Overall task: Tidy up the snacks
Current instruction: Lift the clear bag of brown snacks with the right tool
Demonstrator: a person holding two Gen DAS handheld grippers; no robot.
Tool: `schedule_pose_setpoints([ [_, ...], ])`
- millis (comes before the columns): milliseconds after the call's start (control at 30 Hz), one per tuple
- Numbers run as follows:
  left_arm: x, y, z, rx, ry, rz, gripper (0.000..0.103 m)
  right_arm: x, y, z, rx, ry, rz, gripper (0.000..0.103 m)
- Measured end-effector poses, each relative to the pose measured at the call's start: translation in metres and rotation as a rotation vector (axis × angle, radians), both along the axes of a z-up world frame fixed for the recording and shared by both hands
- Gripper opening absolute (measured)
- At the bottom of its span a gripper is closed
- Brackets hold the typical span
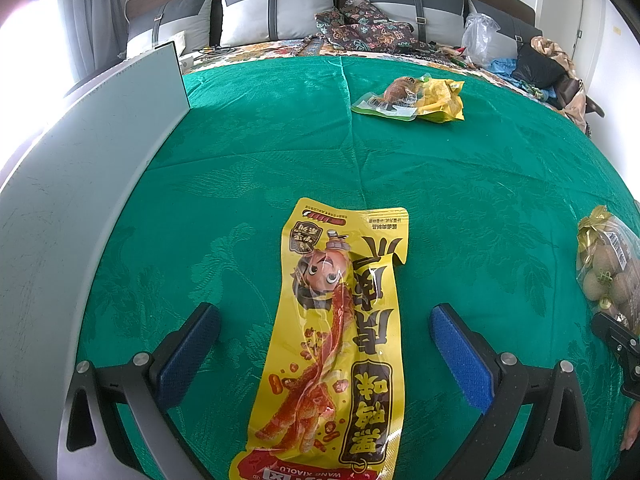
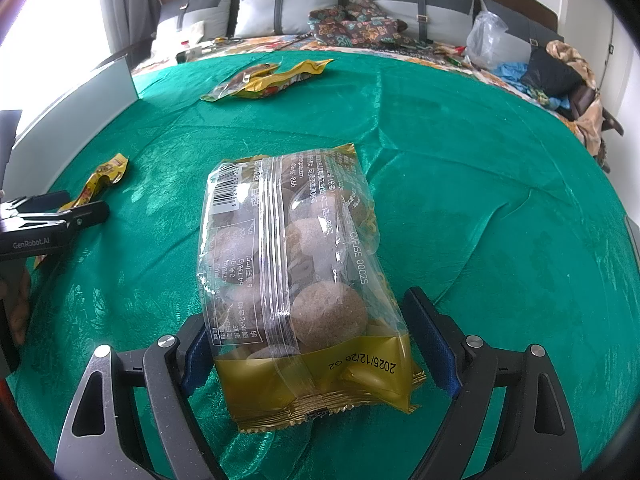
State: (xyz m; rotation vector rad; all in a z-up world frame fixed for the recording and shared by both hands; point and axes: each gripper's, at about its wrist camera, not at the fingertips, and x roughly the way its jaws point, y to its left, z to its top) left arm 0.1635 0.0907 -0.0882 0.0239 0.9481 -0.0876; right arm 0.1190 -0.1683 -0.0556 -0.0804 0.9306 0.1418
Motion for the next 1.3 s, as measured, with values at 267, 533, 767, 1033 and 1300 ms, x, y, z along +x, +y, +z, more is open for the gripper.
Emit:
schedule_pose_setpoints([
  [267,-0.0002,0.0,-0.0002,0.0,0.0,0.0,0.103,0.0001,-0.0003,0.0,0.0,0.0,0.0,0.087],
  [533,-0.0005,-0.0001,-0.0003,0.0,-0.001,0.0,0.103,0.0001,-0.0004,0.0003,0.0,0.001,0.001,0.087],
  [767,-0.0001,0.0001,-0.0006,0.0,-0.001,0.0,0.103,0.0002,-0.0007,0.0003,-0.001,0.001,0.001,0.087],
  [1033,-0.0008,-0.0001,-0.0005,0.0,-0.001,0.0,0.103,0.0002,-0.001,0.0007,-0.001,0.002,0.001,0.087],
  [1300,0.0003,-0.0007,0.0007,0.006,0.012,-0.006,0.103,0.0003,-0.0011,0.001,0.0,0.002,0.002,0.088],
])
